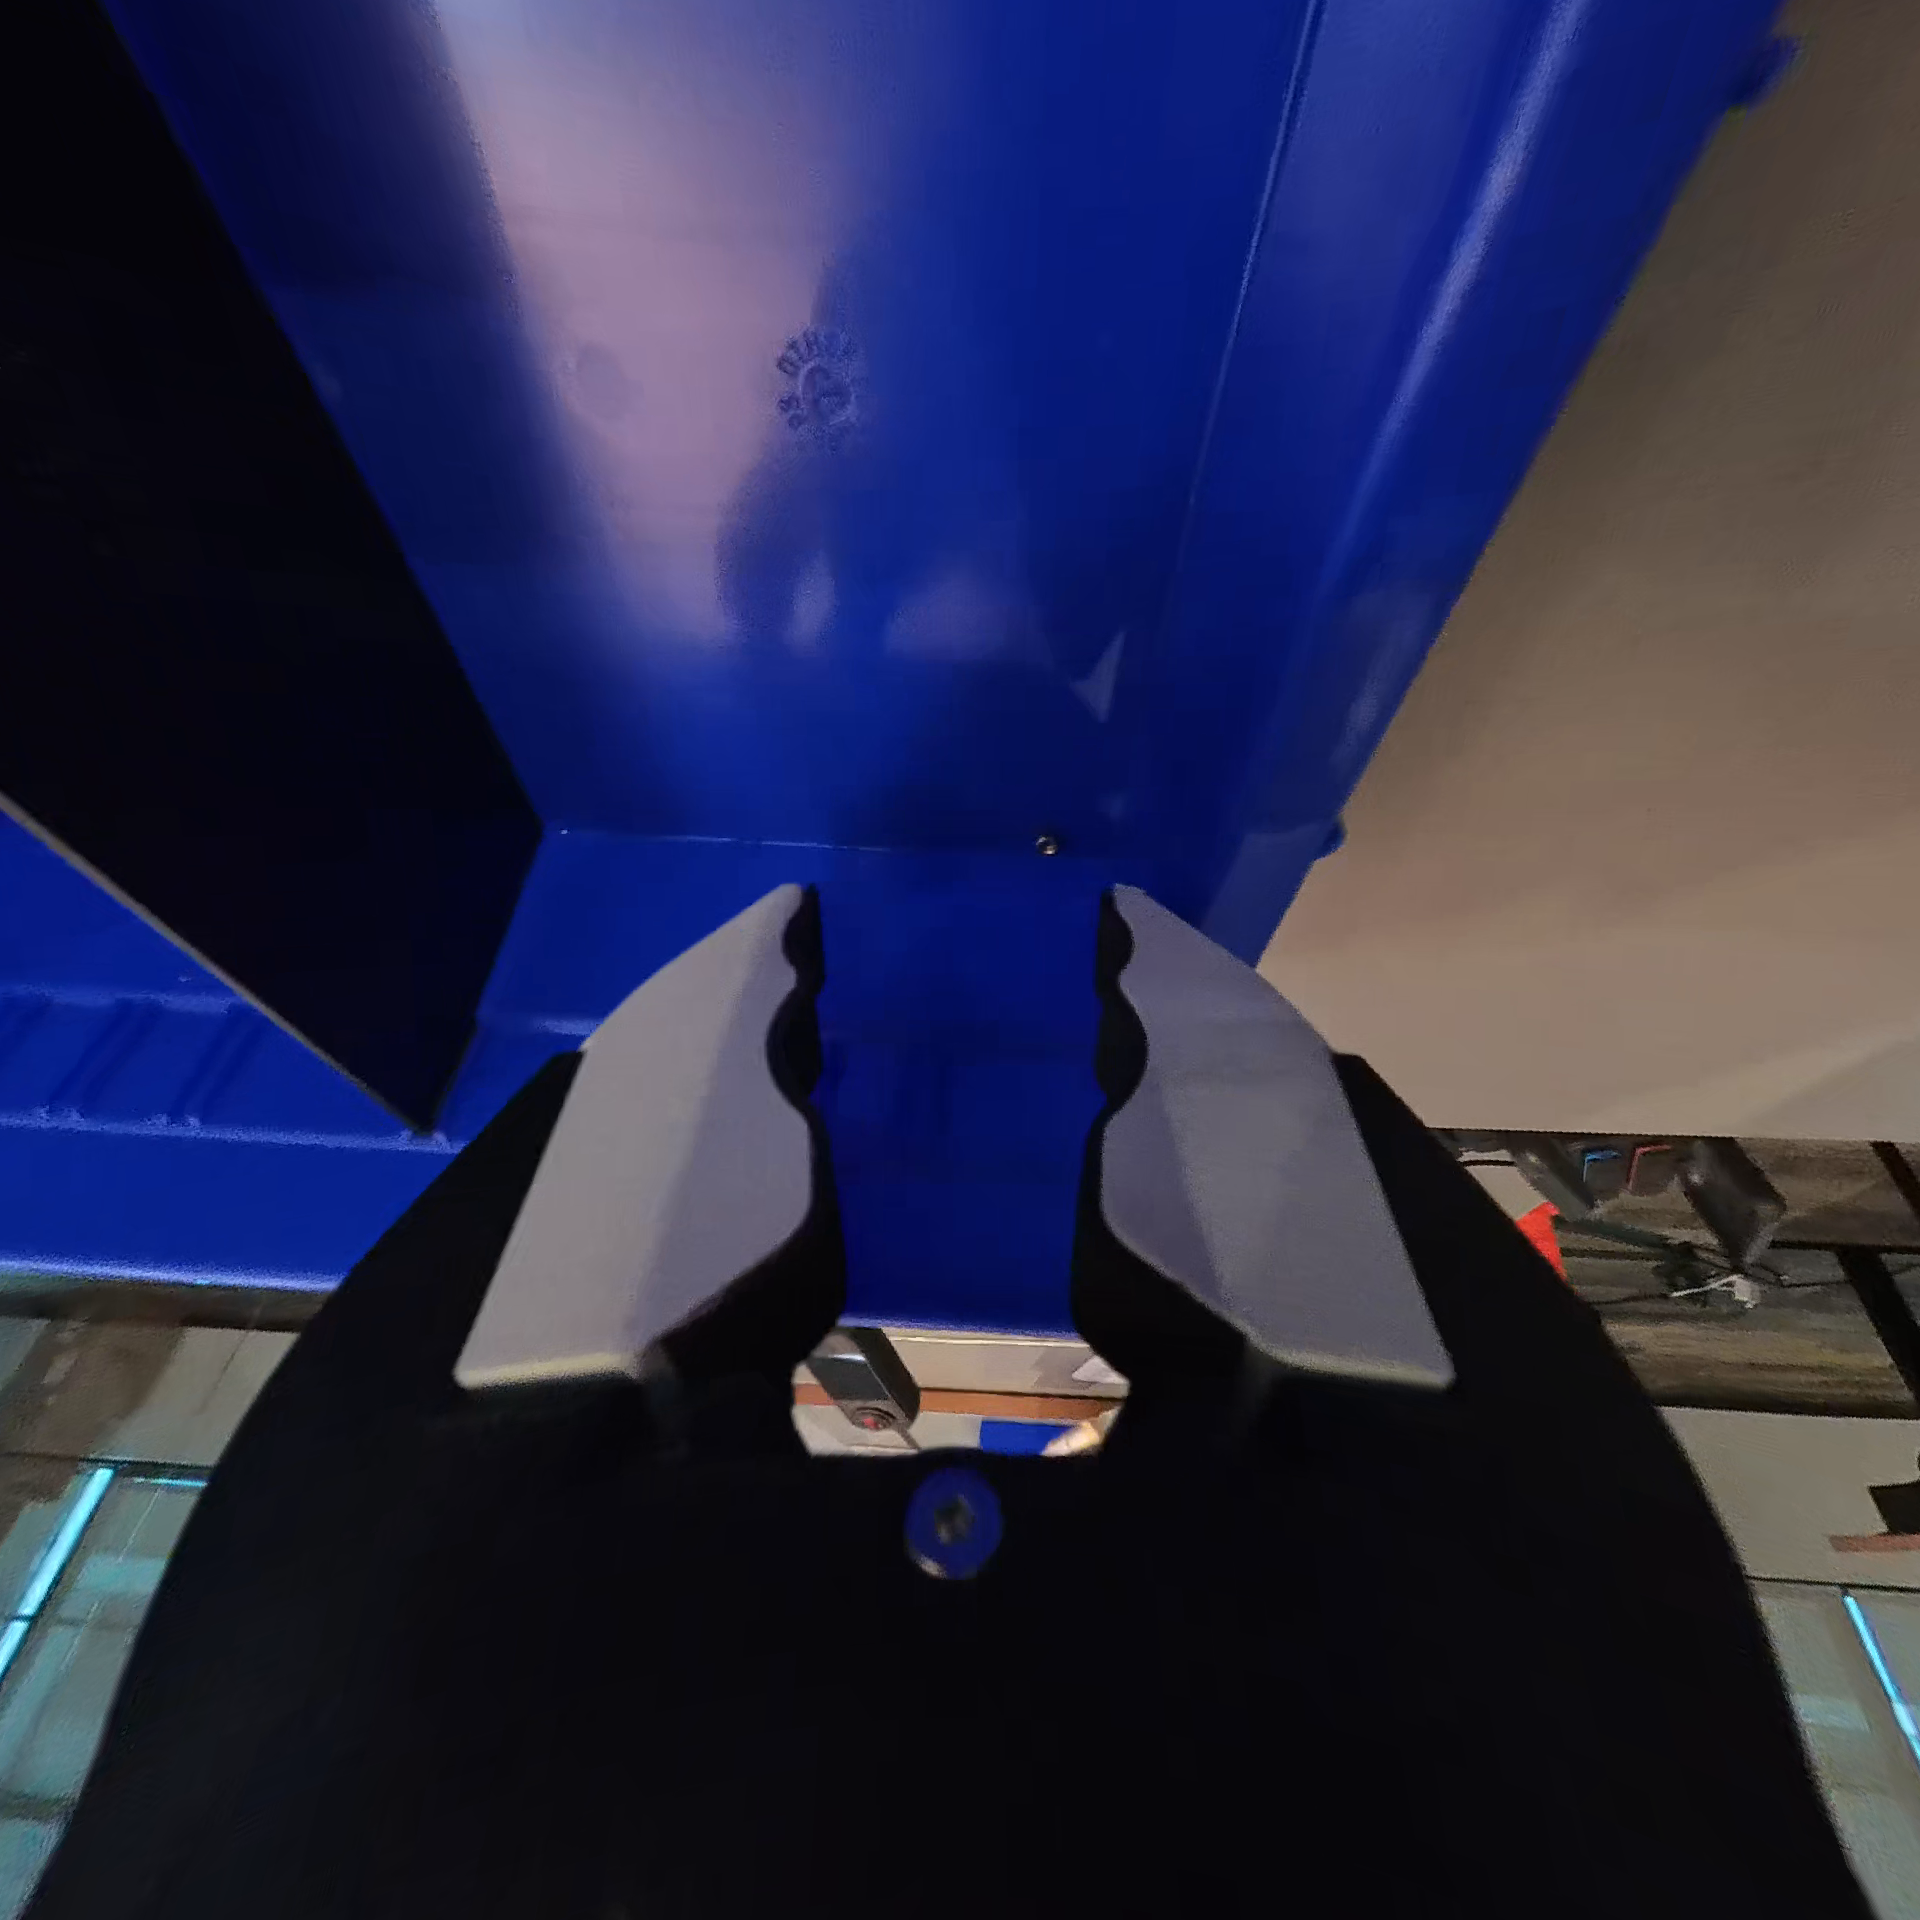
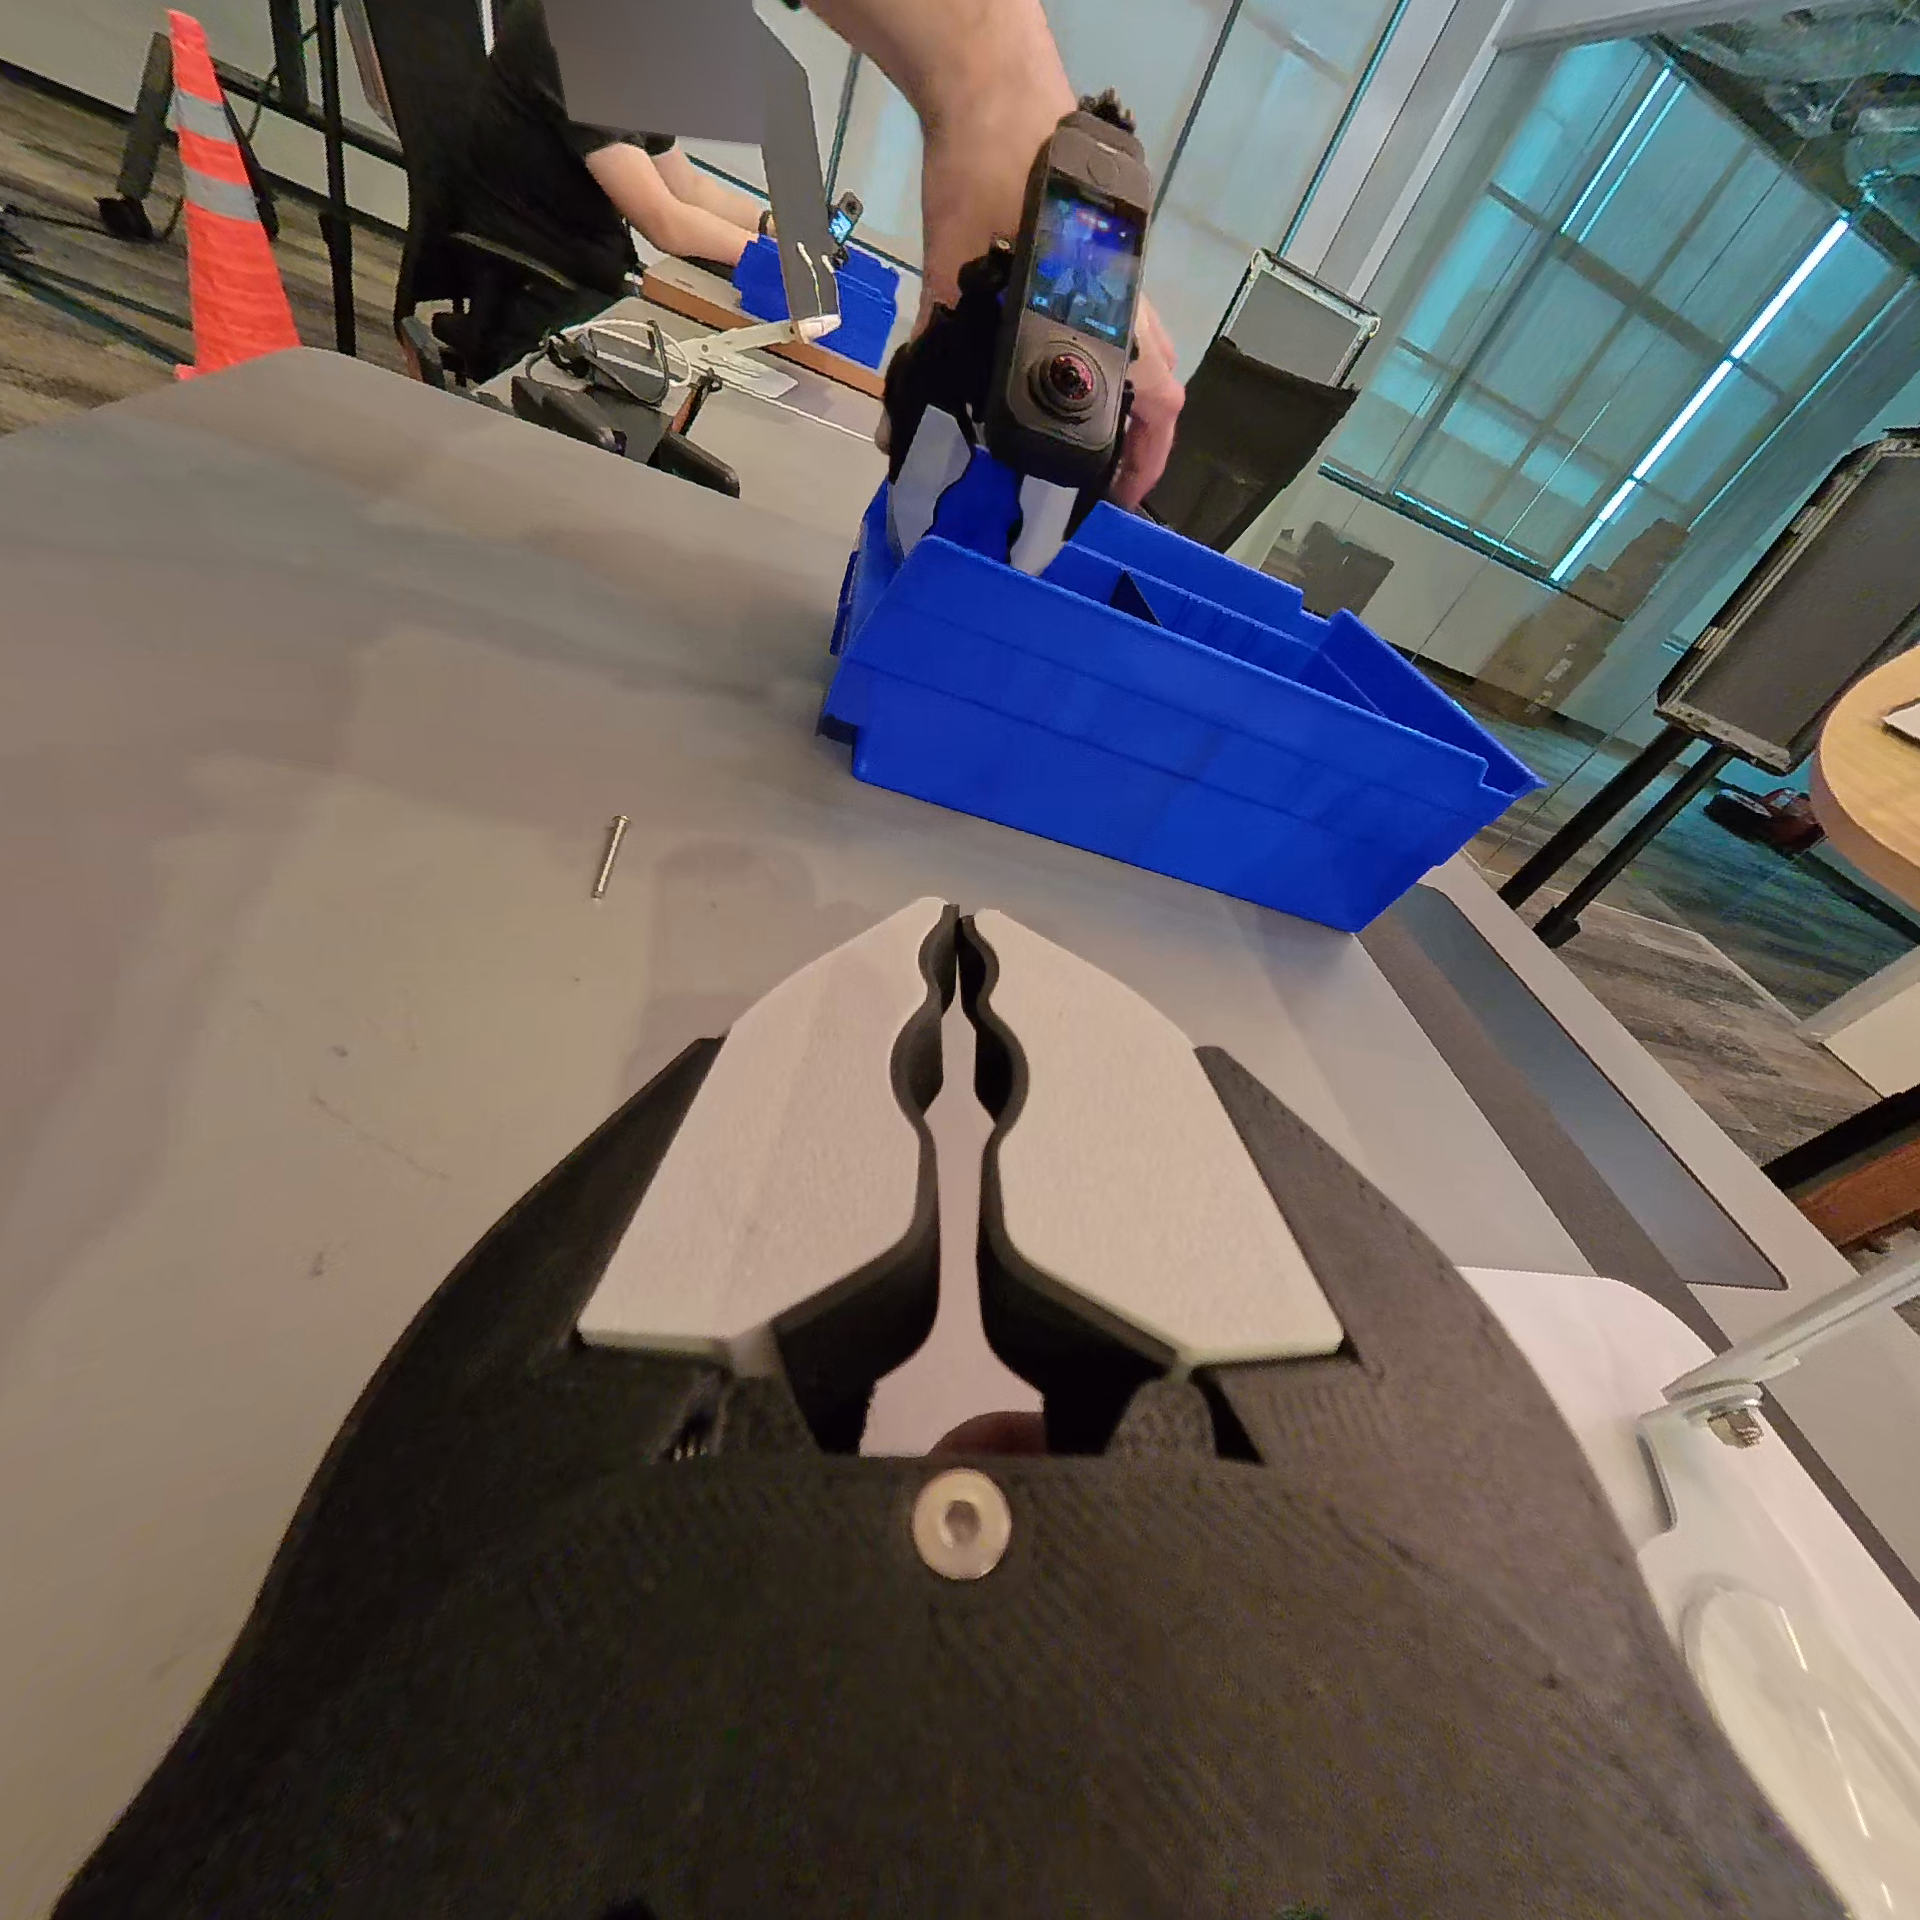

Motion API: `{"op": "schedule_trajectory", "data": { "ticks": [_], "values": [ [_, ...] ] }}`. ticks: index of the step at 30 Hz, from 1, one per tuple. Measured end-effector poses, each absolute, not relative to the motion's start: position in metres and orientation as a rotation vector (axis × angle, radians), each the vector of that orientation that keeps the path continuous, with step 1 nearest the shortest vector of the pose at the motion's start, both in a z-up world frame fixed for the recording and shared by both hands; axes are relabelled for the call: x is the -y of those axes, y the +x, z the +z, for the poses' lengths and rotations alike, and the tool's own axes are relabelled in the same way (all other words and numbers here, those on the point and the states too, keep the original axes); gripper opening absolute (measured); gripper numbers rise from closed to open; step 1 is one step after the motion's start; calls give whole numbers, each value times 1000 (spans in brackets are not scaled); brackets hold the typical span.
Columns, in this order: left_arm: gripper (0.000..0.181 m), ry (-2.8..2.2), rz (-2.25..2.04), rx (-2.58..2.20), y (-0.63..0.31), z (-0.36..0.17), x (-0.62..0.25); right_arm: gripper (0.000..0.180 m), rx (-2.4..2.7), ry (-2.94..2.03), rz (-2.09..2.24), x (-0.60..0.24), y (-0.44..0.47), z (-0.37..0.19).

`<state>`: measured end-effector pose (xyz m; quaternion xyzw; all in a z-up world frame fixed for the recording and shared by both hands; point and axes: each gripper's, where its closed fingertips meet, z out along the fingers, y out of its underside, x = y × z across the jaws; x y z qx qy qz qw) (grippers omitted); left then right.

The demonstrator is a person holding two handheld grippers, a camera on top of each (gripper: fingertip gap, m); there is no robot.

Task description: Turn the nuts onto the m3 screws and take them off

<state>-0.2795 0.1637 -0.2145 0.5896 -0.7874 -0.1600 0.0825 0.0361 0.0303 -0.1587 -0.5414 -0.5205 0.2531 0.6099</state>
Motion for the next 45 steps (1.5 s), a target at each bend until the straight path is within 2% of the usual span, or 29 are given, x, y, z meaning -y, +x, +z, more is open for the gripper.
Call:
{"op": "schedule_trajectory", "data": {
  "ticks": [1, 9, 14, 23, 33, 38, 45],
  "values": [
    [56, 1736, -475, 2369, -280, -215, -166, 0, 1202, -1250, 585, -30, 36, -159],
    [84, 1580, -597, 2436, -281, -227, -186, 0, 1204, -1249, 584, -30, 36, -159],
    [88, 1513, -632, 2453, -283, -237, -190, 0, 1204, -1249, 585, -30, 36, -159],
    [106, 1465, -745, 2463, -292, -249, -200, 0, 1200, -1250, 589, -30, 36, -158],
    [79, 1855, -935, 2290, -274, -191, -204, 0, 1205, -1243, 587, -29, 37, -158],
    [81, 2341, -497, 1888, -261, -183, -159, 0, 1221, -1232, 589, -25, 39, -159],
    [95, 2588, 93, 1448, -252, -201, -121, 0, 1239, -1221, 589, -19, 44, -160]
  ]
}}
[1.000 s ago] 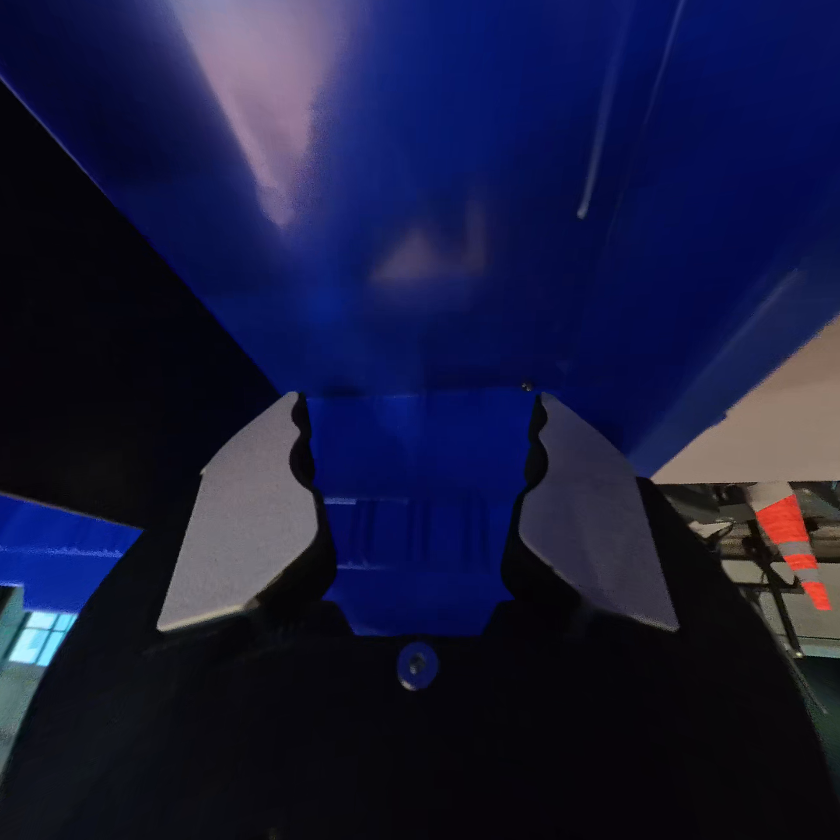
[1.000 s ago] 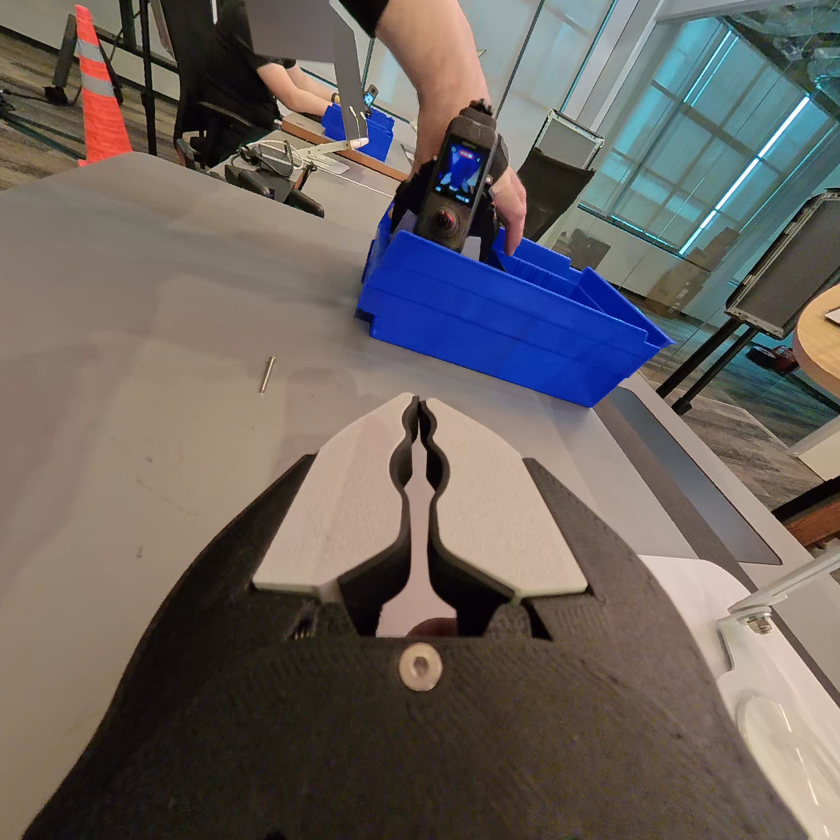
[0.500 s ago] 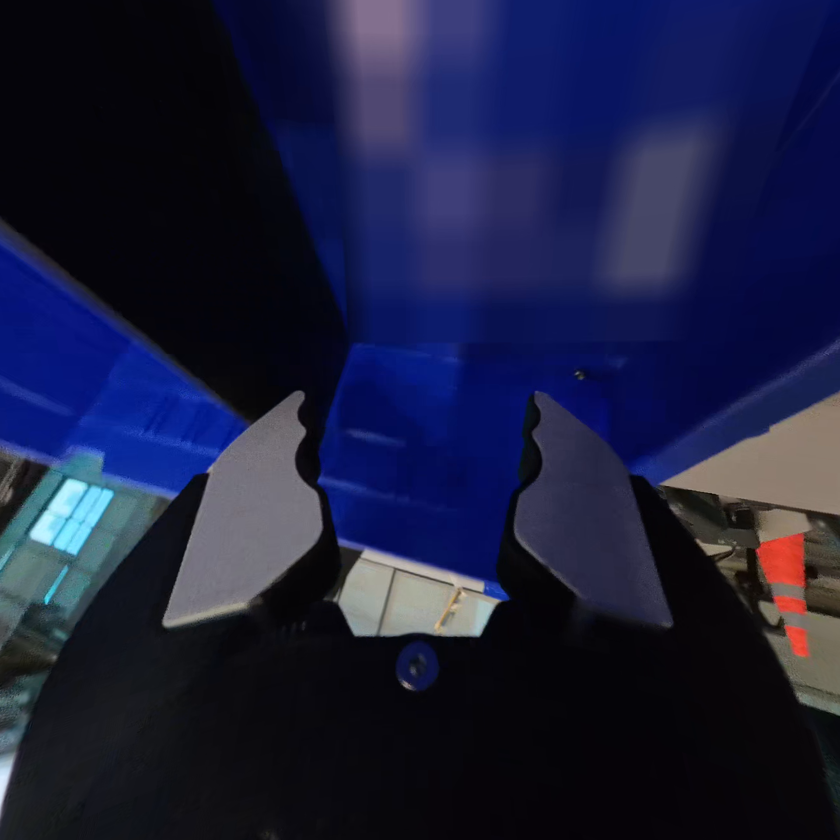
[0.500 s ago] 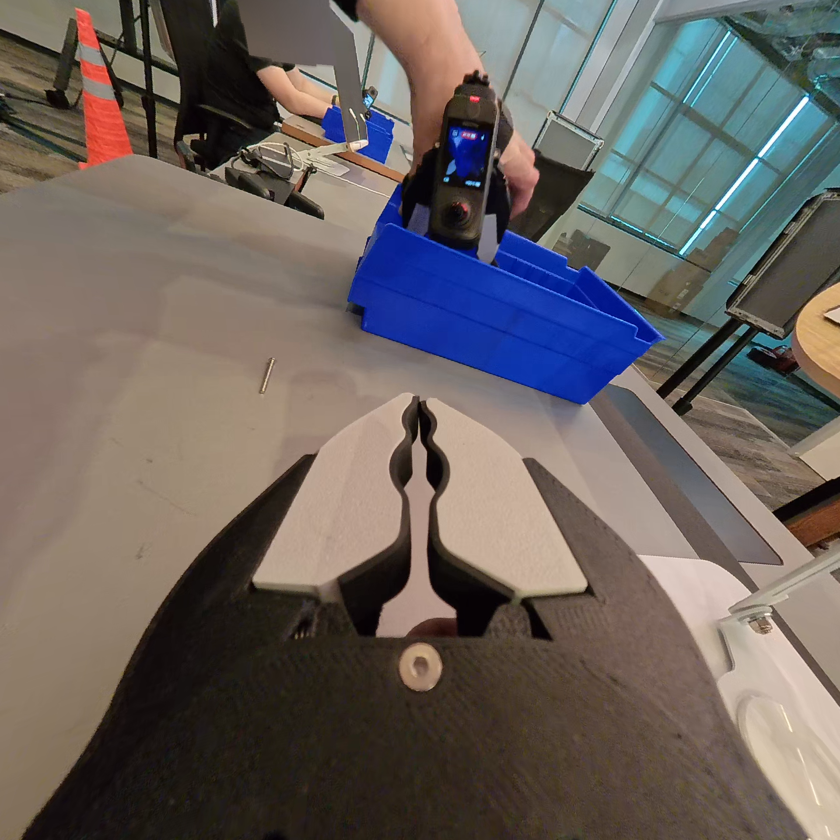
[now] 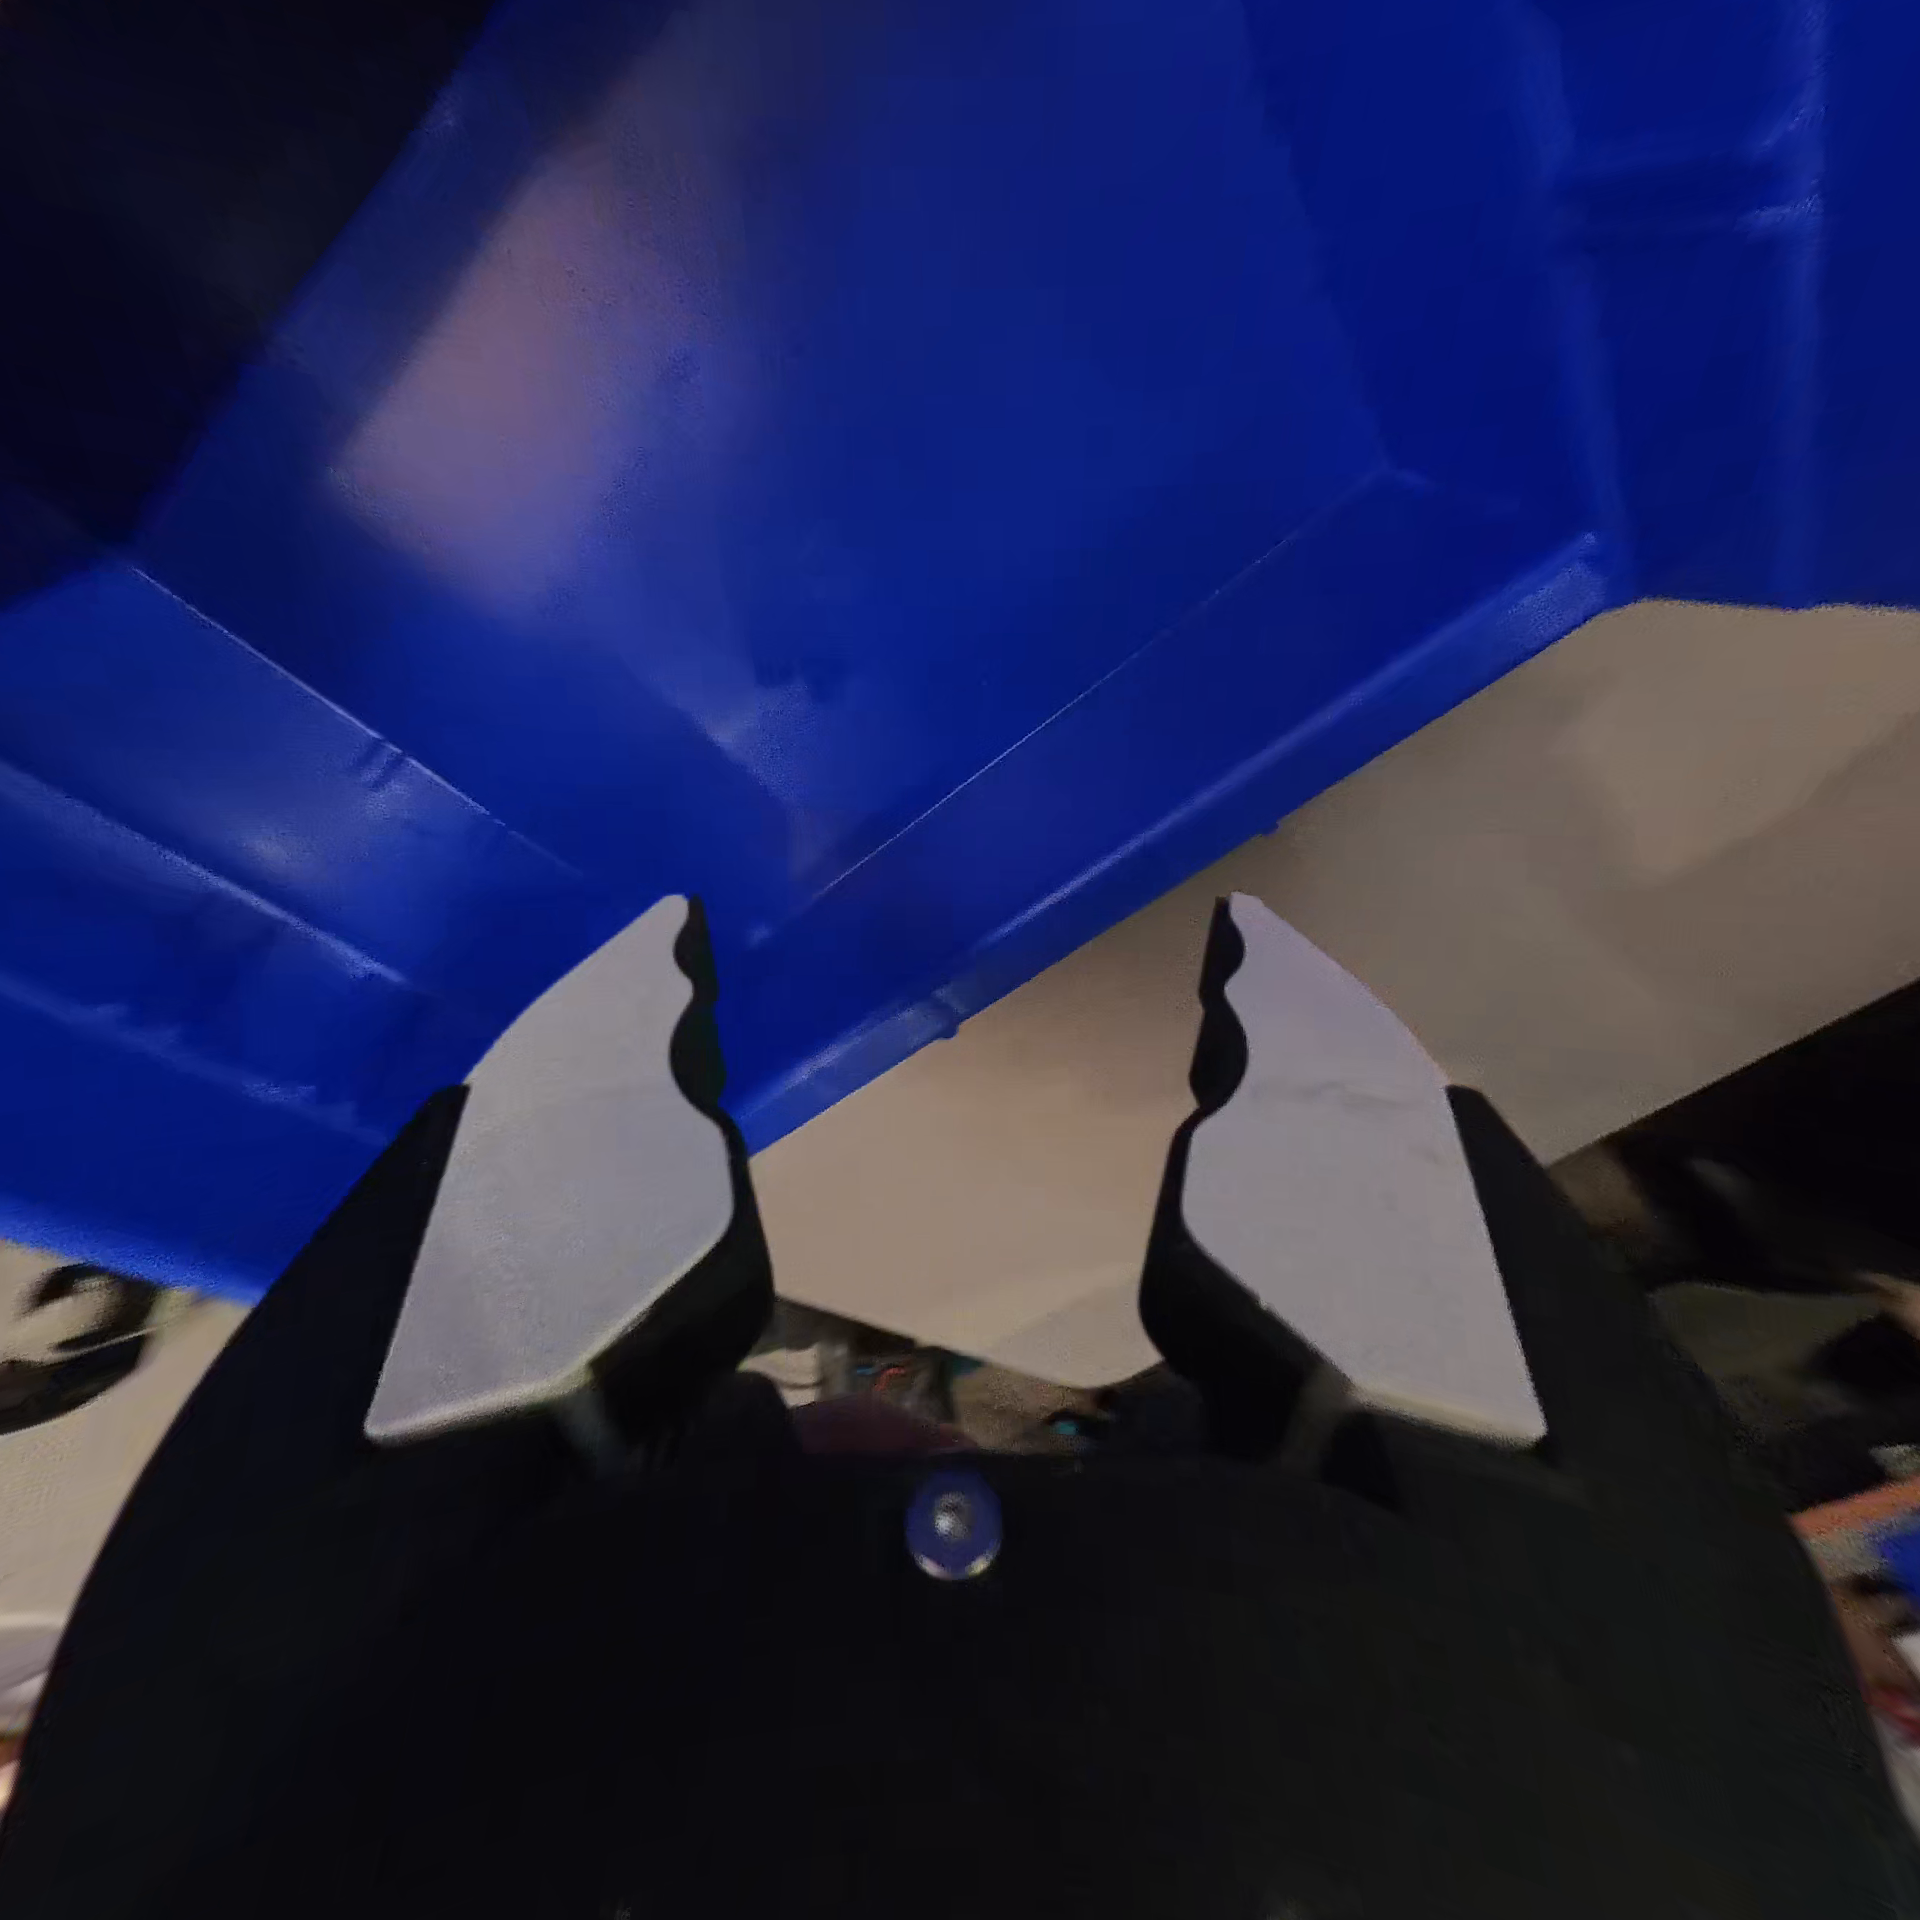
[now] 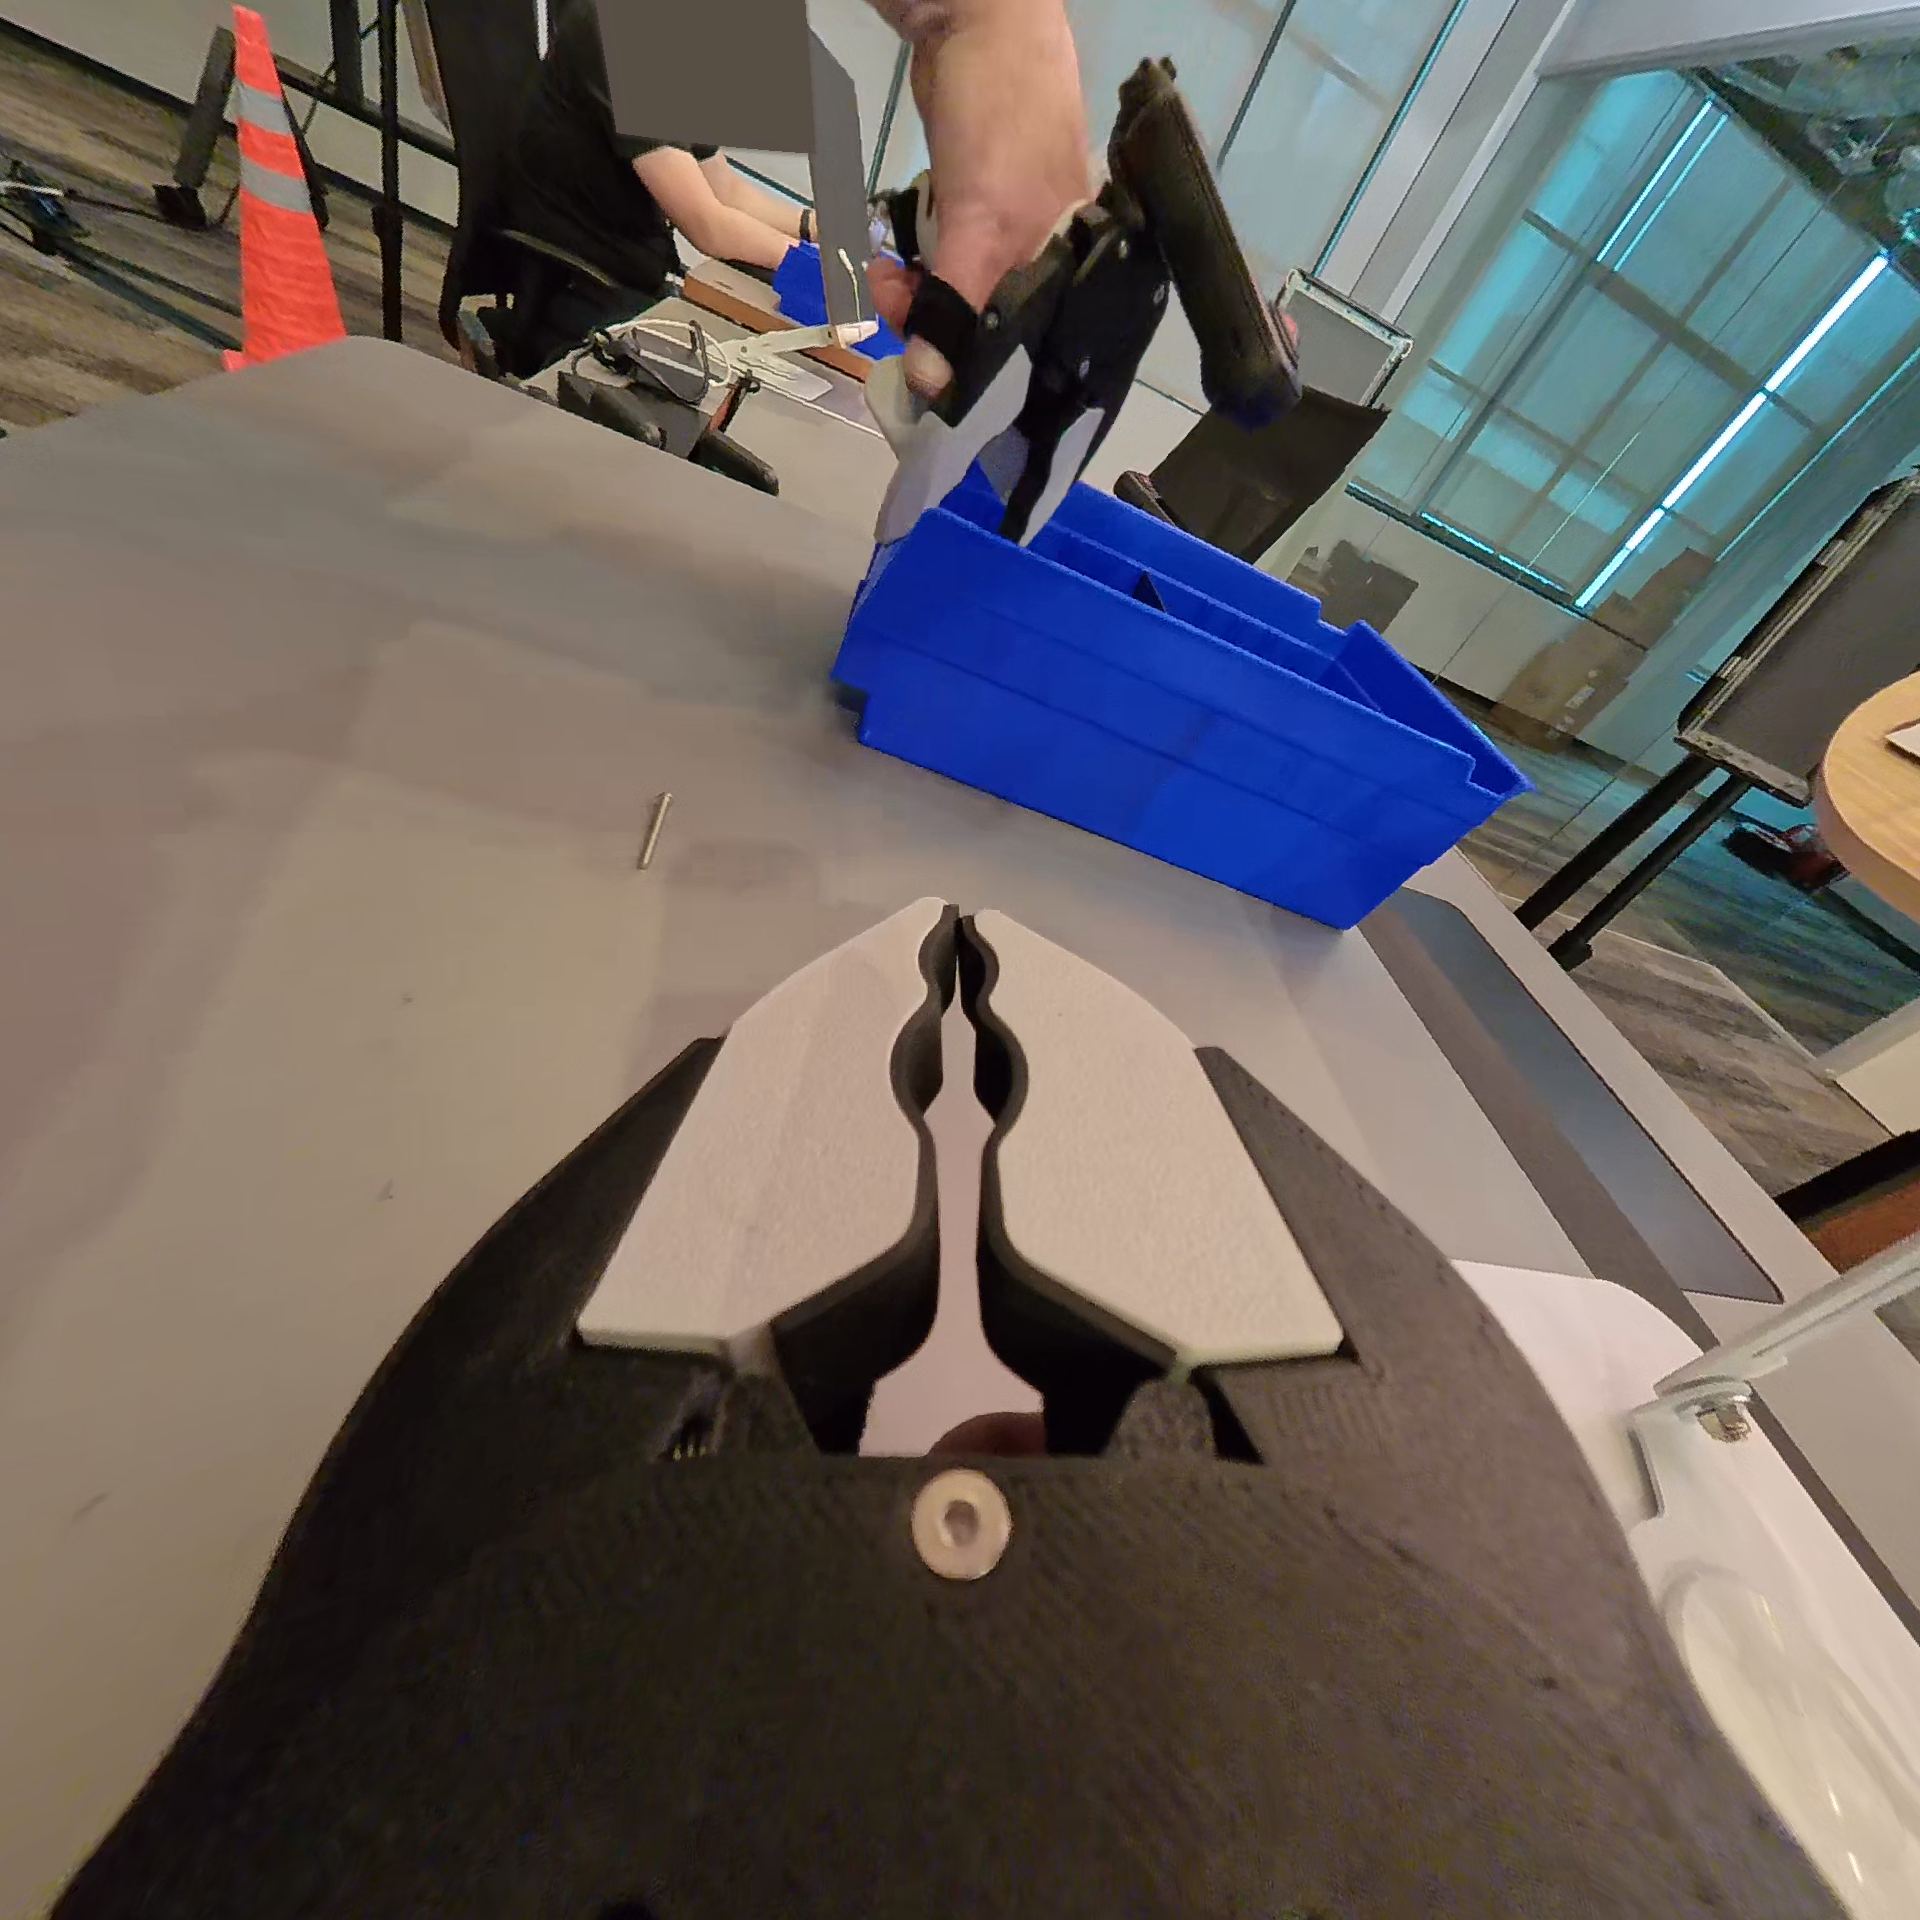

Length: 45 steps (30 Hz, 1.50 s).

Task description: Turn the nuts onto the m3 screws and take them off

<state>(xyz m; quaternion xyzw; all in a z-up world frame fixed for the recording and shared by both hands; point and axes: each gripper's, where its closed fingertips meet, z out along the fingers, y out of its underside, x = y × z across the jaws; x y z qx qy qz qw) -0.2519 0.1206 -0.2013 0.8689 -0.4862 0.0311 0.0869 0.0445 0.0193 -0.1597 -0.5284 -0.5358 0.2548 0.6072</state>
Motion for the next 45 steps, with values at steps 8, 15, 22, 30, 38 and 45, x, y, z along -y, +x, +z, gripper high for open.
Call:
{"op": "schedule_trajectory", "data": {
  "ticks": [8, 15, 22, 30, 38, 45],
  "values": [
    [135, 2701, 104, 1249, -255, -212, -124, 0, 1248, -1215, 594, -16, 47, -160],
    [147, 2553, 101, 1337, -259, -217, -92, 0, 1253, -1213, 595, -14, 48, -160],
    [147, 2591, 59, 1363, -262, -229, -93, 0, 1259, -1210, 589, -14, 48, -161],
    [147, 2532, -88, 1383, -277, -246, -90, 0, 1261, -1209, 591, -13, 48, -161],
    [147, 2512, -136, 1377, -284, -255, -91, 0, 1261, -1210, 591, -13, 48, -161],
    [147, 2520, -134, 1376, -283, -258, -94, 0, 1262, -1209, 590, -13, 48, -161]
  ]
}}
